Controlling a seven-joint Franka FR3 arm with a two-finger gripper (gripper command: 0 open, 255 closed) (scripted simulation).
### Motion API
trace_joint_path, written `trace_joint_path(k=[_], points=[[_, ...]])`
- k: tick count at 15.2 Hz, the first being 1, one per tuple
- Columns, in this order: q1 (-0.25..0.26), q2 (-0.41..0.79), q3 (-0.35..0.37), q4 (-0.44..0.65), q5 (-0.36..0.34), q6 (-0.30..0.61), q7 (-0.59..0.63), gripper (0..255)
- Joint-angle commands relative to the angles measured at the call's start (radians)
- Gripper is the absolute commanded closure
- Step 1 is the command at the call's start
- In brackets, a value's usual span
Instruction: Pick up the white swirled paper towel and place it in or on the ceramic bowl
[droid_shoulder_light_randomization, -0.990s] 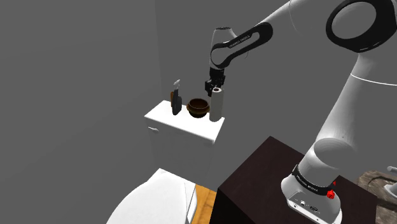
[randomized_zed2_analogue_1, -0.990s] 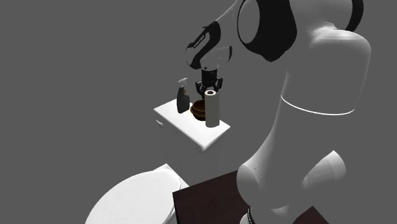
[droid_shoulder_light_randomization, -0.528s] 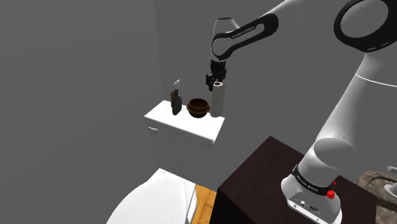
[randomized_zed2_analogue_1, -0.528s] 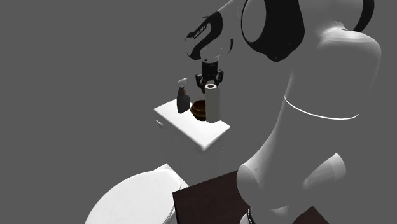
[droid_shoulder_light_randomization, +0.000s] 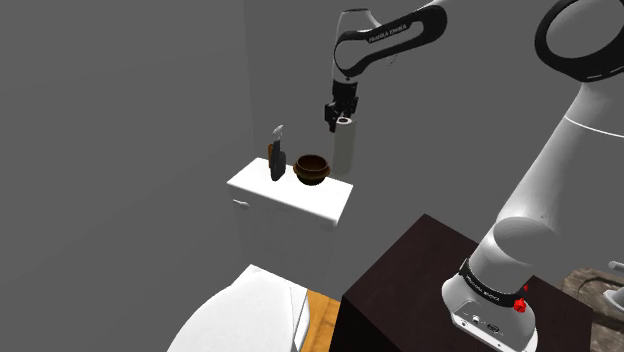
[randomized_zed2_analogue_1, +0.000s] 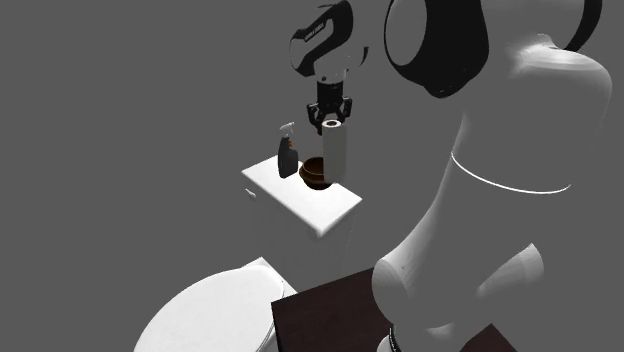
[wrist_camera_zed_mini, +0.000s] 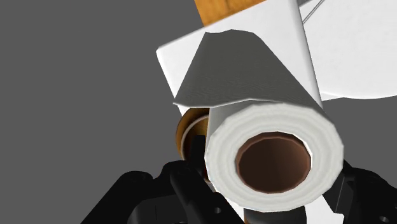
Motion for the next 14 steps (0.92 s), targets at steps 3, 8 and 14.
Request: trace_joint_path(k=[3,8,14], points=[[0.000,-0.012,0.000,0.039,0.002,-0.051,-0.004,255],[-0.002,0.086,-0.002,0.232,0.004,-0.146,-0.014,255],[-0.006,0.335,-0.005,0.674,0.008,-0.338,-0.032,255]])
